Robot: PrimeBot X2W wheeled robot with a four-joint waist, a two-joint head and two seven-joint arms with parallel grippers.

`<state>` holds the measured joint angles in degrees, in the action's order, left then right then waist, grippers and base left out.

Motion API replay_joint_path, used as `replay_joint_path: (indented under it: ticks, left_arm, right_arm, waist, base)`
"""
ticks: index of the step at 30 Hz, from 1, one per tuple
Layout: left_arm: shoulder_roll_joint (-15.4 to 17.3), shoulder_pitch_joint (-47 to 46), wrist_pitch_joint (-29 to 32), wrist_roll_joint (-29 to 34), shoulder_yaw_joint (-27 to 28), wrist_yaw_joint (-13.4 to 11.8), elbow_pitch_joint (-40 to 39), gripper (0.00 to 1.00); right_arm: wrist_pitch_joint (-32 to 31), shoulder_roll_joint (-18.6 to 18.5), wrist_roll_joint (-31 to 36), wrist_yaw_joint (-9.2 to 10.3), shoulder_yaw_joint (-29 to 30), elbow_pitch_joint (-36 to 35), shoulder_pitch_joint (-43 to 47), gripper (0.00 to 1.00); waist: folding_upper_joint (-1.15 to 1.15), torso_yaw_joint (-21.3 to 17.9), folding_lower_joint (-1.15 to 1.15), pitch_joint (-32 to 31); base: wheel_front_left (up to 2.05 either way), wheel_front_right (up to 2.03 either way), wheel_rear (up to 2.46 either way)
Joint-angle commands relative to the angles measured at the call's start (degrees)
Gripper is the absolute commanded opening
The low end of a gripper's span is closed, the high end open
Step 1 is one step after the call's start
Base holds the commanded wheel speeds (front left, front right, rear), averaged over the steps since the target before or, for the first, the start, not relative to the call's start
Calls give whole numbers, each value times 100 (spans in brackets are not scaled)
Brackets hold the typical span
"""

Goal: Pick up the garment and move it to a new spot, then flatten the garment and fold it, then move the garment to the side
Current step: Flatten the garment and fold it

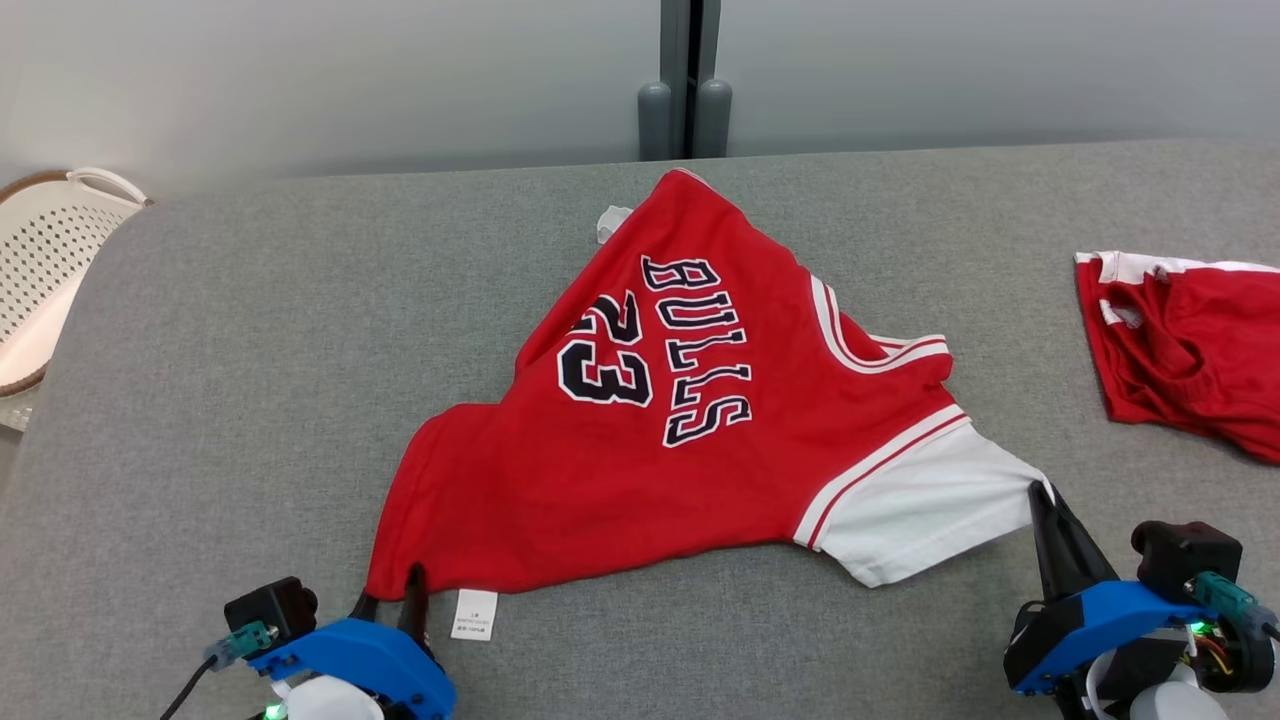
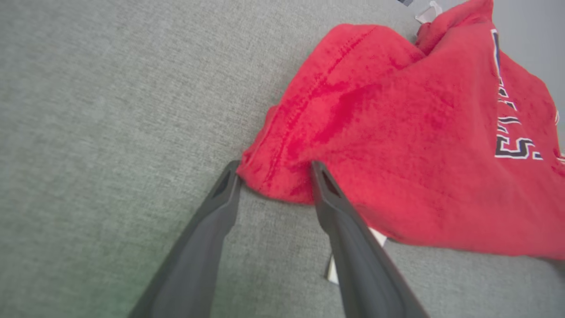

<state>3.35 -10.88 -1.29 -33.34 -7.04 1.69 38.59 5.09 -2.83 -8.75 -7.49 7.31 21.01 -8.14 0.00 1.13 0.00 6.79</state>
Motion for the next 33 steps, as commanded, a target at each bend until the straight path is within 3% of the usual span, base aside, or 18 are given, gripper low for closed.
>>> replay_joint_path:
  ticks: [1, 2, 3, 10, 16, 25, 33]
  left_arm:
    - [-16, -79, 3, -83, 33, 37, 65, 25]
    - [-20, -112, 22, -170, 55, 70, 133, 6]
    - [-26, -139, 29, -211, 53, 92, 190, 0]
    - [-32, -371, -232, -552, 13, 343, 264, 0]
    - [-44, -505, -432, -1007, -27, 510, -304, 0]
    - [33, -398, -51, -1817, -25, 546, -2712, 0]
    - [245, -666, 791, -2131, 63, -20, -5353, 0]
  right_arm:
    - [-11, -13, -26, -2, -10, -53, 78, 0]
    - [-29, -13, -34, -1, -18, -99, 88, 0]
    - [-29, -12, -46, -1, -30, -141, 100, 0]
    - [14, -12, -342, -1, -88, -401, 143, 0]
    - [83, -13, -882, -2, -103, -838, 26, 0]
    - [-34, -265, -1531, -2, -11, -2654, -146, 0]
    - [-528, -414, -1905, -2, 425, -4654, -485, 0]
  waist:
    - [0, -7, 0, 0]
    - [0, -13, 0, -1]
    - [0, -20, 0, -2]
    - [0, -68, 0, -46]
    - [0, -82, 0, -260]
    - [0, -153, 0, -783]
    - [0, -309, 0, -977]
  base:
    - [0, 0, 0]
    - [0, 0, 0]
    - [0, 0, 0]
    - [0, 0, 0]
    - [0, 0, 0]
    - [0, 0, 0]
    - [0, 0, 0]
